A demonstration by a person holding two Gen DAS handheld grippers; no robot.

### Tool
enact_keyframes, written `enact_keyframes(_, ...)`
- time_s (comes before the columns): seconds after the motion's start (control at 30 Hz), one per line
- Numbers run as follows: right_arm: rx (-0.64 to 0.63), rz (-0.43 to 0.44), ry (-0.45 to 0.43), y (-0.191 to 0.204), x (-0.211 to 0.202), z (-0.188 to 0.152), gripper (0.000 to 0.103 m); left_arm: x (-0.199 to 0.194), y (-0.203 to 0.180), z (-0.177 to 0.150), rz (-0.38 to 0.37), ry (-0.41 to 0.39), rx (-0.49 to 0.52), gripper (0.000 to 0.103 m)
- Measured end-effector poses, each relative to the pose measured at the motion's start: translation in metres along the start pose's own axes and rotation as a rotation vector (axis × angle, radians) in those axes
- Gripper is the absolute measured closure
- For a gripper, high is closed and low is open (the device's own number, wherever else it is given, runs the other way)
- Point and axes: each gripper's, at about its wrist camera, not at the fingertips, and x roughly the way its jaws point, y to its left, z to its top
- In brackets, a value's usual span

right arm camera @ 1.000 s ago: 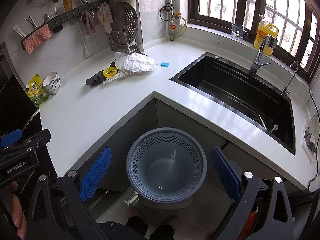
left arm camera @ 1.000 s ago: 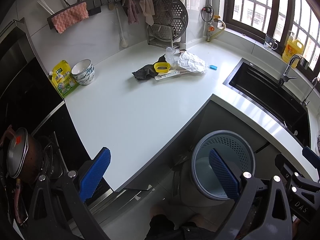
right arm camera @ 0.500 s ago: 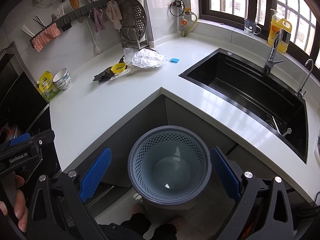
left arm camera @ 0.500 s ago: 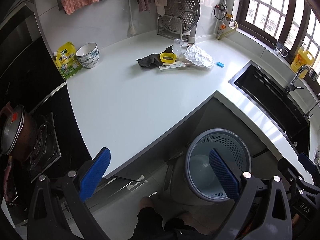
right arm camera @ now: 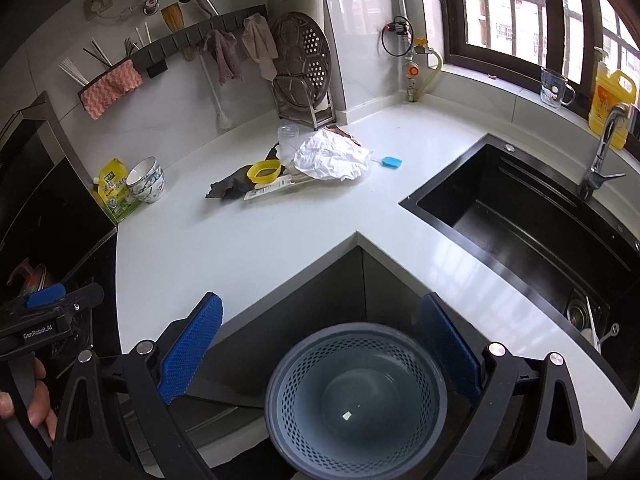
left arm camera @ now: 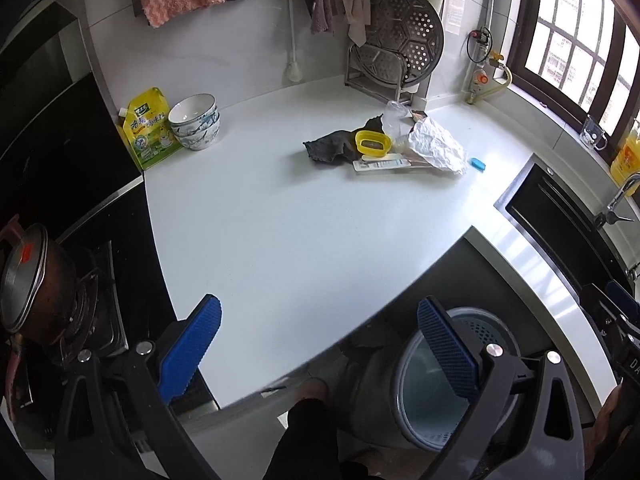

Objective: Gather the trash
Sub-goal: 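Move both tools toward the trash on the counter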

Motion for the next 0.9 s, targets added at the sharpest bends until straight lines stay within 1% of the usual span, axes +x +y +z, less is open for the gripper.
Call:
enact_keyframes(0.03, -0.003, -0.013, -0.005, 0.002, 0.010, 0.010, 0.008, 0.010, 0.003, 0.012, -0.003, -0.010, 0.010, 0.006)
enact_keyframes(0.1, 0.009, -0.033, -0.001, 0.004, 0.035, 0.031, 0.008, 0.034, 0.006, 0.039, -0.001, -0.005, 0.038, 0.006)
enact_keyframes(0.2, 0.039, -0.043, 0.001, 0.004, 0.074, 0.063, 0.008, 0.070, 0.010, 0.078, -0.030, -0.013, 0.088, 0.006)
enact_keyframes(0.27, 0.051, -0.065, 0.006, 0.003, 0.103, 0.083, 0.008, 0.097, 0.013, 0.102, -0.043, -0.013, 0.110, 0.006)
enact_keyframes(0.33, 0.069, -0.083, 0.012, 0.000, 0.131, 0.101, 0.008, 0.126, 0.014, 0.124, -0.061, 0.003, 0.115, 0.006)
enact_keyframes(0.43, 0.092, -0.108, 0.042, 0.000, 0.176, 0.127, 0.008, 0.164, 0.017, 0.149, -0.097, 0.013, 0.110, 0.006)
enact_keyframes(0.53, 0.102, -0.128, 0.070, 0.001, 0.213, 0.144, 0.008, 0.199, 0.016, 0.165, -0.133, 0.039, 0.118, 0.006)
enact_keyframes(0.67, 0.124, -0.160, 0.092, -0.007, 0.257, 0.164, 0.008, 0.237, 0.013, 0.177, -0.157, 0.066, 0.120, 0.006)
enact_keyframes(0.77, 0.132, -0.191, 0.132, -0.015, 0.288, 0.172, 0.008, 0.261, 0.012, 0.181, -0.176, 0.090, 0.110, 0.006)
enact_keyframes(0.9, 0.164, -0.192, 0.163, -0.024, 0.320, 0.178, 0.008, 0.284, 0.011, 0.184, -0.190, 0.093, 0.113, 0.006)
